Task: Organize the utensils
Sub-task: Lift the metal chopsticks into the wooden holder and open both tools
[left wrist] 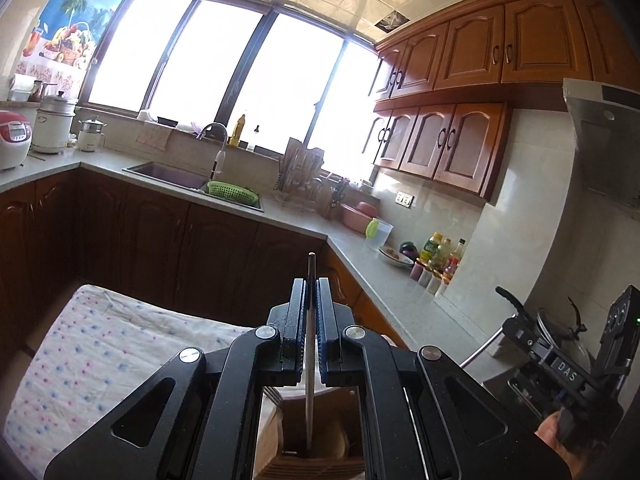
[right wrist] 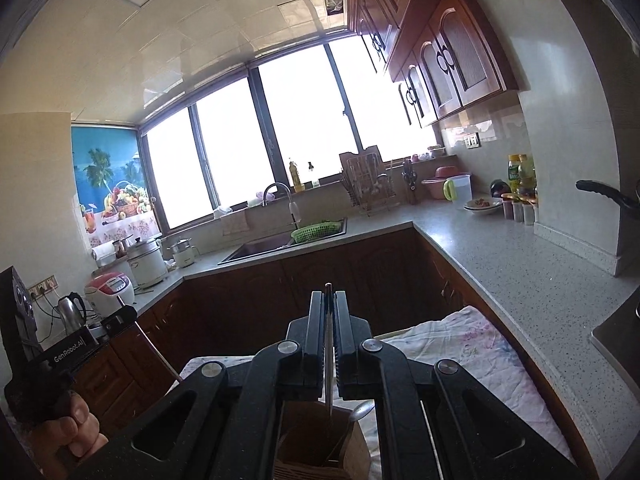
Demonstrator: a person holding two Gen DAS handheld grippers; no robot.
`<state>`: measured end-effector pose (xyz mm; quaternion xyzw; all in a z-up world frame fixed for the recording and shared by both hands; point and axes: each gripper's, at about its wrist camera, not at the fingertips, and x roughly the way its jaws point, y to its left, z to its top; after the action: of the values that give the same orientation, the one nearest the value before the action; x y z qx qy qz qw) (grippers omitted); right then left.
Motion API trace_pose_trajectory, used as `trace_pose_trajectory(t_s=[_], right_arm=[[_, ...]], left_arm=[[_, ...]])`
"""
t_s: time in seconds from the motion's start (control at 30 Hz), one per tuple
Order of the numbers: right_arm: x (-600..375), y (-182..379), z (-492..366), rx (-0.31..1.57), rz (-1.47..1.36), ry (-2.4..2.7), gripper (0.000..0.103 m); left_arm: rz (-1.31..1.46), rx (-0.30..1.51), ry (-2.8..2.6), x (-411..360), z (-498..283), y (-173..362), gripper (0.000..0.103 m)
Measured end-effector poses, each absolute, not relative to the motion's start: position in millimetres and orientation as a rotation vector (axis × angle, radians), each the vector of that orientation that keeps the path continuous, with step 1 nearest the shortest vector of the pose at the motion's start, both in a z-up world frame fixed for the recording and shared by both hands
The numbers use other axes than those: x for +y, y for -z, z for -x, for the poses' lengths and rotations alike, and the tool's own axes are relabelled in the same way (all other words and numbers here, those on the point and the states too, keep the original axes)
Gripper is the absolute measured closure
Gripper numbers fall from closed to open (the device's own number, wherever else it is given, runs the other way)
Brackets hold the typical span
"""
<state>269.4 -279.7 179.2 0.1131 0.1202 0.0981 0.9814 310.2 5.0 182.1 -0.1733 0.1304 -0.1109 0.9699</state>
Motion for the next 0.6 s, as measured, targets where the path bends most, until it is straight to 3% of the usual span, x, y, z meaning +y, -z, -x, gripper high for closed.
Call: trace_pose_trajectory(t_s=[0.33, 0.6], right_arm=[[-268.1, -118.1, -291.1, 0.311, -0.211, -0.187, 0.099], [-272.3, -108.1, -298.5, 0.347, -0.212, -0.169, 0.099]], left_arm=[[0.318, 0.327, 0.213, -21.8, -334.3, -116.9, 0.099], [0.280, 0.386, 0.194, -23.3, -341.0, -96.9, 0.098]])
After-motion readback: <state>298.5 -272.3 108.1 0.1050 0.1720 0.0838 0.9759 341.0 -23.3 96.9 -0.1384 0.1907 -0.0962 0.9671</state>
